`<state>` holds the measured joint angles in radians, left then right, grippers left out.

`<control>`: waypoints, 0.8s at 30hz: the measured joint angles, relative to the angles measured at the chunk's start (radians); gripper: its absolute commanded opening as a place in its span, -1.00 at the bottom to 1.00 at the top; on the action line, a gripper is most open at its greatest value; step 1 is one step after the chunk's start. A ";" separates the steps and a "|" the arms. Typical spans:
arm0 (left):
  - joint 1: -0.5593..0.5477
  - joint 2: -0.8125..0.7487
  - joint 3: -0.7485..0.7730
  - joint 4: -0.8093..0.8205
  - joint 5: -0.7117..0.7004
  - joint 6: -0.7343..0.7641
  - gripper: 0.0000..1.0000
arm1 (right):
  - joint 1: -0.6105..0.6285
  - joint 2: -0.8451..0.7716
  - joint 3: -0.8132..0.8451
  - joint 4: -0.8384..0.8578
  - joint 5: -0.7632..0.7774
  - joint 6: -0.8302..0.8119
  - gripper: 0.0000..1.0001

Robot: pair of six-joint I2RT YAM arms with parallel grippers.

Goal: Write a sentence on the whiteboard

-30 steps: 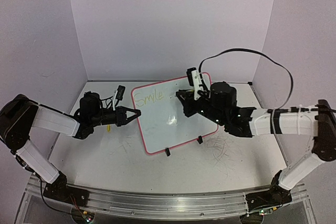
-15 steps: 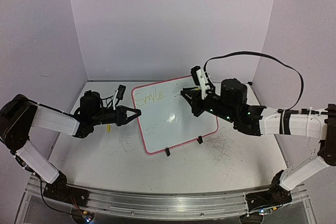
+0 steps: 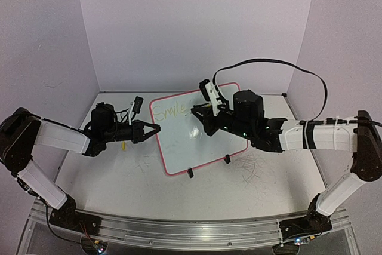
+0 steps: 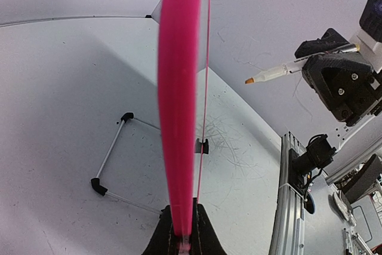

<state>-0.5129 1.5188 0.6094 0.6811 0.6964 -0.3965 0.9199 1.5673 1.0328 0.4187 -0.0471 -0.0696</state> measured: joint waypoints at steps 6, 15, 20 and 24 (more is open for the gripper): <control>-0.002 -0.001 0.000 -0.001 -0.002 0.002 -1.00 | 0.000 0.003 0.001 -0.001 0.015 0.006 -1.00; -0.002 -0.001 0.000 -0.001 -0.002 0.003 -1.00 | 0.000 0.003 0.001 -0.001 0.049 0.009 -1.00; -0.003 -0.001 0.000 -0.001 -0.003 0.004 -1.00 | 0.000 0.005 0.001 0.000 0.055 -0.005 -1.00; -0.003 -0.001 0.000 -0.001 -0.003 0.004 -1.00 | 0.000 0.010 0.002 0.000 0.071 -0.012 -1.00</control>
<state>-0.5159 1.5177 0.6094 0.6800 0.6933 -0.3927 0.9203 1.5775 1.0348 0.4190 0.0235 -0.0820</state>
